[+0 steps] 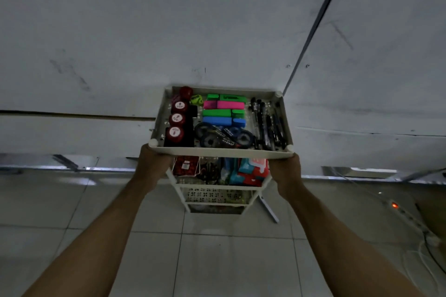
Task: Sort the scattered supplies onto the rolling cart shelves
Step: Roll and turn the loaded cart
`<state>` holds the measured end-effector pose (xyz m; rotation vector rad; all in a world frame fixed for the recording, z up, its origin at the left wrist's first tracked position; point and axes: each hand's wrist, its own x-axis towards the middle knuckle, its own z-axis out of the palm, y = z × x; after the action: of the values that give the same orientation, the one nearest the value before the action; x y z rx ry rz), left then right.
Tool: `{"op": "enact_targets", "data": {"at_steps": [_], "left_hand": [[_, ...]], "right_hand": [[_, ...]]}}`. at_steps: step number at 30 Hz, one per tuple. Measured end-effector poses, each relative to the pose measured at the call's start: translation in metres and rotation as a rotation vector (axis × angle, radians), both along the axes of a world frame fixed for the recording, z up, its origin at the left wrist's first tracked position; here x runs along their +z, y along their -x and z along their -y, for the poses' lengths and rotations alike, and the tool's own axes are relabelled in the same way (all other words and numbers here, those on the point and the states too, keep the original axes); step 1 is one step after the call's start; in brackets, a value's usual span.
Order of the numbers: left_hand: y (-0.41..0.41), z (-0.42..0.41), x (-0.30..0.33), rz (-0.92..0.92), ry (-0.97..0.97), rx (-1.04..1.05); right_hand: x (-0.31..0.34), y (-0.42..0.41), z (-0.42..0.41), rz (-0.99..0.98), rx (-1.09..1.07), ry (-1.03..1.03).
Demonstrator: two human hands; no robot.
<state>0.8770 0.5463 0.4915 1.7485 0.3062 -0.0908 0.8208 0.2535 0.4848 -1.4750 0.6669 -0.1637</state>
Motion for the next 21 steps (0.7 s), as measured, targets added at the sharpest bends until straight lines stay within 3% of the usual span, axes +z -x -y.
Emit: {"op": "enact_targets", "data": {"at_steps": [10, 18, 21], "left_hand": [[-0.004, -0.003, 0.003, 0.034, 0.071, -0.138], [0.003, 0.003, -0.058, 0.046, 0.039, 0.01], [-0.019, -0.007, -0.07, 0.034, 0.016, -0.105]], "right_hand": [[-0.01, -0.004, 0.01, 0.037, 0.156, -0.022], [-0.064, 0.001, 0.0, -0.052, 0.006, 0.062], [-0.07, -0.013, 0.001, -0.007, 0.034, 0.143]]}}
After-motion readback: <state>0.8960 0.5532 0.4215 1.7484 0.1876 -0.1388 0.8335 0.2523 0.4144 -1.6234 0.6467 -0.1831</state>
